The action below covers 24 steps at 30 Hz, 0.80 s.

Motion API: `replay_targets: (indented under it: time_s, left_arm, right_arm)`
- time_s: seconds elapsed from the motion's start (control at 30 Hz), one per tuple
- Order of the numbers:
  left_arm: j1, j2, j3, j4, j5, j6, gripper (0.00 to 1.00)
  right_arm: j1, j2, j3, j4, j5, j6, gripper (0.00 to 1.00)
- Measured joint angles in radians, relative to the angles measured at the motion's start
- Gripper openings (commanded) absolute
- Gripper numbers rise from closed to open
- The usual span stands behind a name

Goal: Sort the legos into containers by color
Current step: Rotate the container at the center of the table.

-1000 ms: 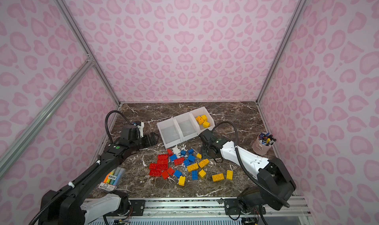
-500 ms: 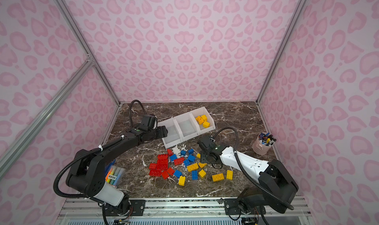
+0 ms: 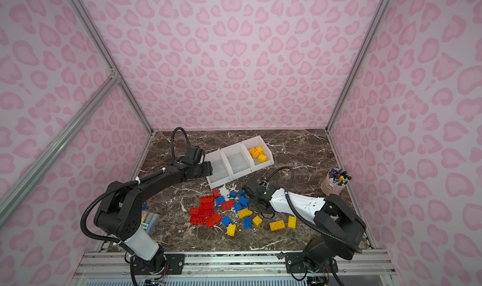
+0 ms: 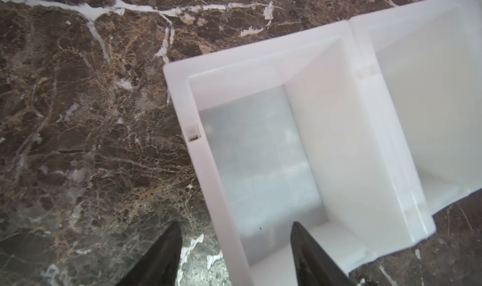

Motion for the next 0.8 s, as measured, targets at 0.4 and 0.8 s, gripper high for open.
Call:
replay_targets:
  time_s: [0.4, 0.8]
  left_arm:
    - [0.000, 0.009, -0.004, 0.000, -0.018, 0.037, 0.44]
    - [0.000, -0.018, -0.015, 0.003, -0.087, 0.096, 0.22]
  right_arm:
    - [0.001, -0.024, 0.002, -0.014, 0.056, 0.048, 0.63]
    - [0.027, 0.010, 0.008, -0.028, 0.065, 0.063, 0.62]
